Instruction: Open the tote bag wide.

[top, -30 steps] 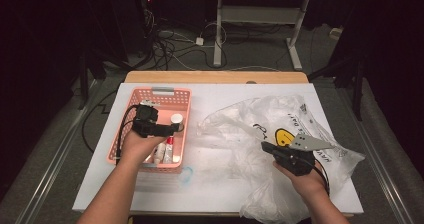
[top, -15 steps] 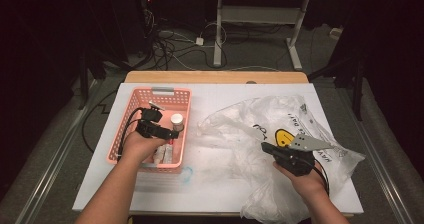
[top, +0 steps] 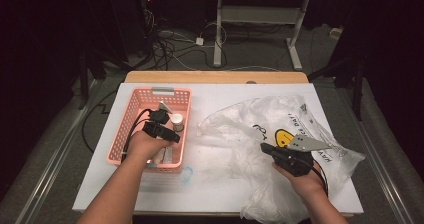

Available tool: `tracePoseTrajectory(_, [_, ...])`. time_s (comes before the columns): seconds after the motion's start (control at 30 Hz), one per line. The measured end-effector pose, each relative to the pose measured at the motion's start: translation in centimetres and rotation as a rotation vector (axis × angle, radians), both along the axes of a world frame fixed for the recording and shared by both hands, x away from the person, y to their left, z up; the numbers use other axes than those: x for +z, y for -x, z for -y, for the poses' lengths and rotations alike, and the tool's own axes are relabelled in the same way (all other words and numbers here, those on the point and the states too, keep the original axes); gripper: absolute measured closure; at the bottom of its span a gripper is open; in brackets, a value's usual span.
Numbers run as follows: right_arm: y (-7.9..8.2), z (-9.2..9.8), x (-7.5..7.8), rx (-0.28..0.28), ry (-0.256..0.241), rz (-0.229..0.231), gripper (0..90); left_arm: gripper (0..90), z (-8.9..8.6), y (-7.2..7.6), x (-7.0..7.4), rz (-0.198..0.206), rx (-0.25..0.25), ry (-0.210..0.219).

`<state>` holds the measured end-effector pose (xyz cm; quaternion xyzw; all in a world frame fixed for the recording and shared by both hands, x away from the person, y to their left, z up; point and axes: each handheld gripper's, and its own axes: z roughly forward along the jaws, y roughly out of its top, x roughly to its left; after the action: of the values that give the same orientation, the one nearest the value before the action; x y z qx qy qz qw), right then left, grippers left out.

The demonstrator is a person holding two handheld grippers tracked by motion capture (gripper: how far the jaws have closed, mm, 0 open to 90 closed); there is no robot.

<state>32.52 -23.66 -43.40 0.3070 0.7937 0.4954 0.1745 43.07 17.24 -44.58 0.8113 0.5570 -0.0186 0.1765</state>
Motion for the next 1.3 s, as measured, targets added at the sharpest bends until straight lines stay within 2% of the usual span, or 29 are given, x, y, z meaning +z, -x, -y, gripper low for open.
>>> tracePoseTrajectory(0.17, [0.0,-0.1,-0.1,0.002,0.003,-0.002,90.0,50.0,0.1,-0.1,-0.2,-0.012,-0.007,0.0])
tracePoseTrajectory(0.27, [0.0,0.0,0.0,0.0,-0.001,-0.001,90.0,52.2,0.4,-0.3,-0.6,-0.023,-0.007,-0.013])
tracePoseTrajectory(0.6, [-0.1,-0.2,-0.2,0.001,-0.003,-0.01,90.0,62.5,0.6,-0.4,-0.6,-0.007,-0.005,-0.014])
tracePoseTrajectory(0.87, [-0.1,-0.2,-0.2,0.0,-0.004,-0.007,90.0,64.7,0.7,-0.4,-0.6,0.005,-0.005,0.0])
tracePoseTrajectory(1.0, [-0.1,-0.1,-0.1,0.0,-0.004,-0.004,90.0,66.3,0.7,-0.2,-0.3,0.02,-0.005,0.021])
tracePoseTrajectory(1.23, [0.0,0.0,-0.1,-0.002,-0.006,-0.002,90.0,66.6,0.4,0.4,0.8,0.086,-0.006,0.077])
tracePoseTrajectory(1.3, [0.0,0.0,-0.1,-0.001,-0.004,-0.001,90.0,66.6,0.5,0.5,0.8,0.093,-0.009,0.081])
